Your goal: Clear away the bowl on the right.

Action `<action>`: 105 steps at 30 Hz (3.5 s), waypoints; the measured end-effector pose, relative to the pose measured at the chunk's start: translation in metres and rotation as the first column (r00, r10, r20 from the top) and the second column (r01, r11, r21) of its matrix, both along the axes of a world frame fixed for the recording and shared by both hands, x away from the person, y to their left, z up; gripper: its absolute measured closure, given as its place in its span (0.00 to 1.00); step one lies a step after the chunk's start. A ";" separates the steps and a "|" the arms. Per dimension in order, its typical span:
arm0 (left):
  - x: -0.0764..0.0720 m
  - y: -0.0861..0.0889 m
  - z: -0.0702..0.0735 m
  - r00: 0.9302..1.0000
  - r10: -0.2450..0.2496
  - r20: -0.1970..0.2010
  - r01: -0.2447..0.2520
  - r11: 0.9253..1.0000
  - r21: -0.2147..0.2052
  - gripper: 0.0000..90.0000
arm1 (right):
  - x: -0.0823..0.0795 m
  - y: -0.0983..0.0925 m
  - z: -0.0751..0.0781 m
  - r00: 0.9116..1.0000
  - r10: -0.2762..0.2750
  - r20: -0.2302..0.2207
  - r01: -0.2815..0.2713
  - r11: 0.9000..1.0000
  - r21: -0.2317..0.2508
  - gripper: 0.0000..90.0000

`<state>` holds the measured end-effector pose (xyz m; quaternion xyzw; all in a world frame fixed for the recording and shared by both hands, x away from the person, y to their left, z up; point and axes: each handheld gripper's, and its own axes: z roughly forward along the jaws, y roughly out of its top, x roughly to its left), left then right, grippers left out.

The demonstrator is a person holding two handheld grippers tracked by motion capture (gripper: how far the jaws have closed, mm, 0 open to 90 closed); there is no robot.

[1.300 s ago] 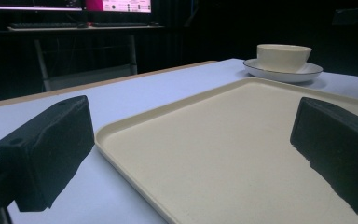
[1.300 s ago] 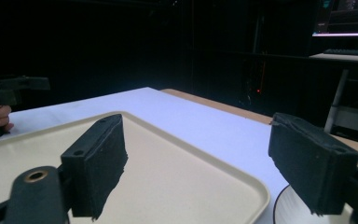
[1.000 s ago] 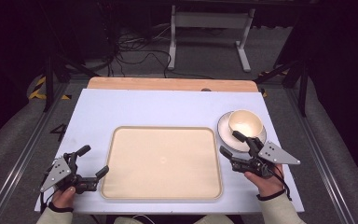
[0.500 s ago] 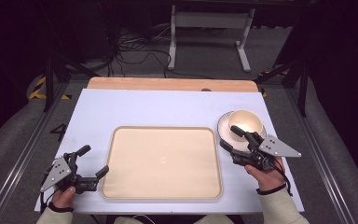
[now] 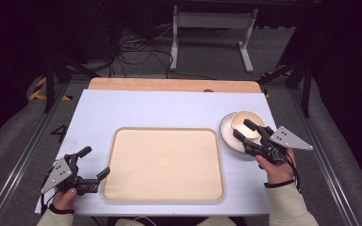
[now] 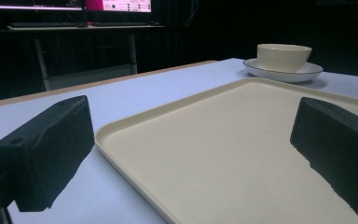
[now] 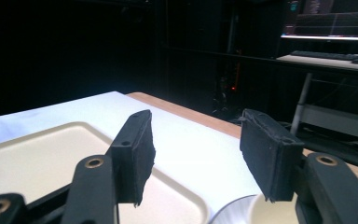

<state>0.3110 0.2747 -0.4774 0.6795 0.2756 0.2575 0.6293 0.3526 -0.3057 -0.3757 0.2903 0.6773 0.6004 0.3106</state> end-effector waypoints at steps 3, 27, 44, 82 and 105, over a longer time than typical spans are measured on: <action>0.000 0.000 0.000 1.000 0.000 -0.001 0.000 1.000 0.000 0.00 | 0.004 -0.007 0.001 1.000 -0.028 0.003 0.028 1.000 -0.013 0.51; 0.000 0.000 0.000 1.000 0.000 0.000 0.000 1.000 0.001 0.00 | 0.034 -0.045 0.005 0.985 -0.163 -0.052 0.162 0.987 -0.010 0.49; 0.000 0.000 0.000 1.000 -0.001 -0.002 0.001 1.000 0.003 0.00 | 0.063 -0.053 0.017 0.912 -0.305 -0.275 0.261 0.947 -0.185 0.53; 0.000 0.000 0.000 1.000 -0.002 -0.002 0.002 1.000 0.004 0.00 | 0.121 -0.069 -0.002 0.616 -0.504 -0.605 0.293 0.860 -0.417 0.72; 0.000 0.000 0.000 1.000 -0.003 -0.001 0.003 1.000 0.004 0.00 | 0.140 -0.063 -0.017 0.401 -0.497 -0.769 0.254 0.867 -0.428 0.92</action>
